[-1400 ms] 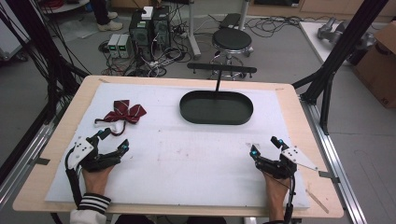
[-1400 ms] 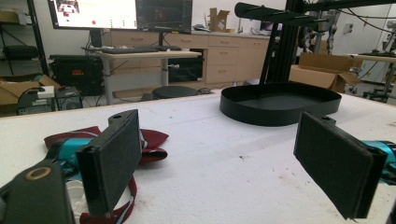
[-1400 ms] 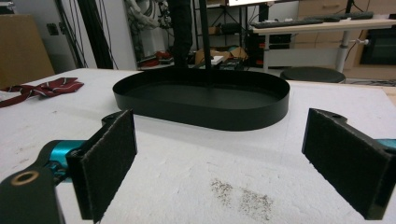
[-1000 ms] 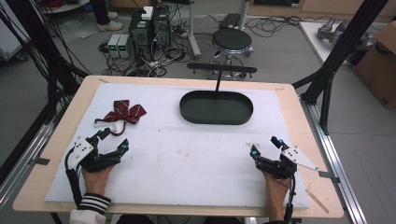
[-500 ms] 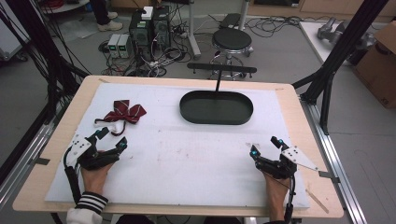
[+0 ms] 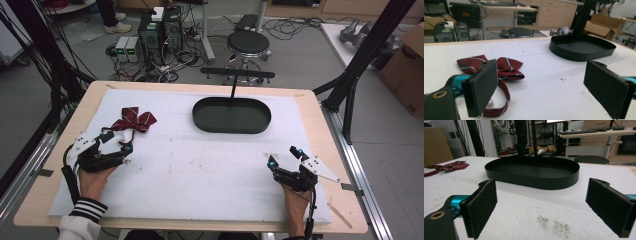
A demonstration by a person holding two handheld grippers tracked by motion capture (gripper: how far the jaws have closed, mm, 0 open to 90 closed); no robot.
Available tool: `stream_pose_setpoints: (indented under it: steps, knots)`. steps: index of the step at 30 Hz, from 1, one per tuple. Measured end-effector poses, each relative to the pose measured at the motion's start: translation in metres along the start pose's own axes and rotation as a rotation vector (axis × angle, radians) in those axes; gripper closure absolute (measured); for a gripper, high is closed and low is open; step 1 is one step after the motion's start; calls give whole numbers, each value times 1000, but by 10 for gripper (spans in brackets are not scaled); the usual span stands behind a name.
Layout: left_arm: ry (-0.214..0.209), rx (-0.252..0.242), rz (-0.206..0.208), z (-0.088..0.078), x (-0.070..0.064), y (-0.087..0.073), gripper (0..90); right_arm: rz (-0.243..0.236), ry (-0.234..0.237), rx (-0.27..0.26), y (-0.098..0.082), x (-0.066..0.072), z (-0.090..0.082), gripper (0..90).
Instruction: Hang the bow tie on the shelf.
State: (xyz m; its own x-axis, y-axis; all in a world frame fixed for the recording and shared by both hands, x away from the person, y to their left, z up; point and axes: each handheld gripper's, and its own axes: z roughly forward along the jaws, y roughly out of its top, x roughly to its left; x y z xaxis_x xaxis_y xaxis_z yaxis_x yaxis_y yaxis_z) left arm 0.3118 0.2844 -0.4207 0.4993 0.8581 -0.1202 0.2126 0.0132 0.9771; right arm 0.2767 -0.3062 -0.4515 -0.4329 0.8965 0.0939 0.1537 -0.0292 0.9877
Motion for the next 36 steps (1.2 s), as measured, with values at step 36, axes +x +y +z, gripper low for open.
stream_pose_setpoints:
  steps: [36]
  knots:
    - [19, 614, 142, 81, 29, 64, 177, 27, -9, 11, 0, -2, 1, 92]
